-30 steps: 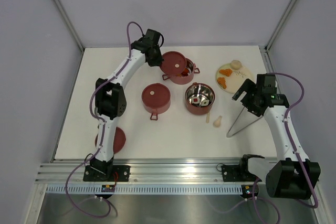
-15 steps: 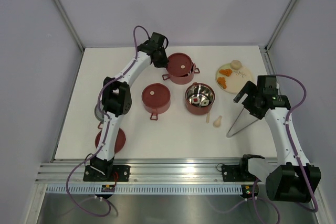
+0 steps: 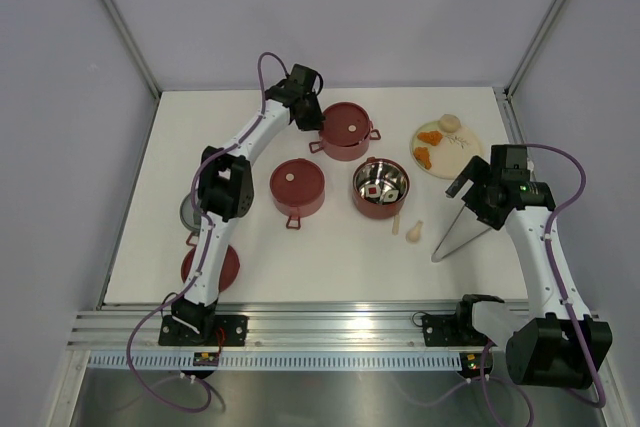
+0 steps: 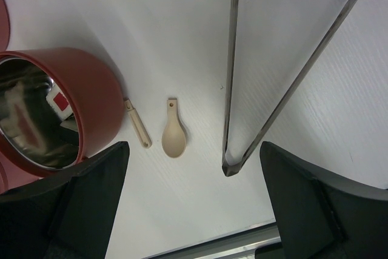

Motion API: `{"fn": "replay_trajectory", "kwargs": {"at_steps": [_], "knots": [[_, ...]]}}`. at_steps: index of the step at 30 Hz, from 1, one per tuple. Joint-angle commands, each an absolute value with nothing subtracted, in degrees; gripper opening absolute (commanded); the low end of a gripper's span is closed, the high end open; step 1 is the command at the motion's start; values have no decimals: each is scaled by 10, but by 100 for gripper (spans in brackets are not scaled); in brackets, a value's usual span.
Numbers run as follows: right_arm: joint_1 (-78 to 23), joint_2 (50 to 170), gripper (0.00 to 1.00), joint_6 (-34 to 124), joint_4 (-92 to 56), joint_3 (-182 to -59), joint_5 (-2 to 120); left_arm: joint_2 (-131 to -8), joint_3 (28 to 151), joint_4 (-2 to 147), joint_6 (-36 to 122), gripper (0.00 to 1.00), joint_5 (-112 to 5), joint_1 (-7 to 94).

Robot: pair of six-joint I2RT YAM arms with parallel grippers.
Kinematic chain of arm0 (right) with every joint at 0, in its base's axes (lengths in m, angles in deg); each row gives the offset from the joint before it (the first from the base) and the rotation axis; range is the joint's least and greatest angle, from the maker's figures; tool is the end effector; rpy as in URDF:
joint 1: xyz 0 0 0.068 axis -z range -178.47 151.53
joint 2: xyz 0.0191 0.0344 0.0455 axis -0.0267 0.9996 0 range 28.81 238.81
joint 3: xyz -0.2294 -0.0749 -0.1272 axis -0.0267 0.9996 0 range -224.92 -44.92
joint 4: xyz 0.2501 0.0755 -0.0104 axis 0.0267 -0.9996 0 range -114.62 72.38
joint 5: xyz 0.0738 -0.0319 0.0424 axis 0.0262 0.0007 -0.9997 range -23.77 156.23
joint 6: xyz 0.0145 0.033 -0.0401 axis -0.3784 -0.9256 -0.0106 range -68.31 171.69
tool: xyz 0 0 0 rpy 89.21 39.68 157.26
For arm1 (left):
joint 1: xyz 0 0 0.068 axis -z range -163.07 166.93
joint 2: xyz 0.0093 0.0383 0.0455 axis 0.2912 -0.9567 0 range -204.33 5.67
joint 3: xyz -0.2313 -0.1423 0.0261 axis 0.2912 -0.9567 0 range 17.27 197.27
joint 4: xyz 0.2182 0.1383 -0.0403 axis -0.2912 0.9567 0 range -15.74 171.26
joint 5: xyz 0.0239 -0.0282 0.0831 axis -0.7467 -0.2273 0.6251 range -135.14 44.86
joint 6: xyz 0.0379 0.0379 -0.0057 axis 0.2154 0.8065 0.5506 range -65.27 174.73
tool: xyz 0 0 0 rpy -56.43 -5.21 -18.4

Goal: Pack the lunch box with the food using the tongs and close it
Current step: Close the box lid on the packing box.

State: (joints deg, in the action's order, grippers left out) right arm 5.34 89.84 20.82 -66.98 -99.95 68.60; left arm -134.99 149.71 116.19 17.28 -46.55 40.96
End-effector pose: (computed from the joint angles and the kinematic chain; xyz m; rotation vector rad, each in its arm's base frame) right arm 0.2038 -0.0149 0.2883 0.7731 2.4209 0.1342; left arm 0.4979 -0.2230 0.2210 -0.2824 2.4959 -0.4920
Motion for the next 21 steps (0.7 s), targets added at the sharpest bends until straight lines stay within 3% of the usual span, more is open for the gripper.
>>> {"fn": "replay_trajectory", "kwargs": {"at_steps": [1,8,16,21], "knots": [[55,887,96,201,-673,-1022,694,-1353,1531,1143,176,11,-474,414],[55,887,97,200,-674,-1023,694,-1347,1528,1146,182,39,-472,415],[55,888,97,199,-671,-1023,691,-1293,1506,1141,209,54,-454,422],[55,892,96,197,-666,-1022,686,-1239,1484,1121,248,57,-387,443]]}}
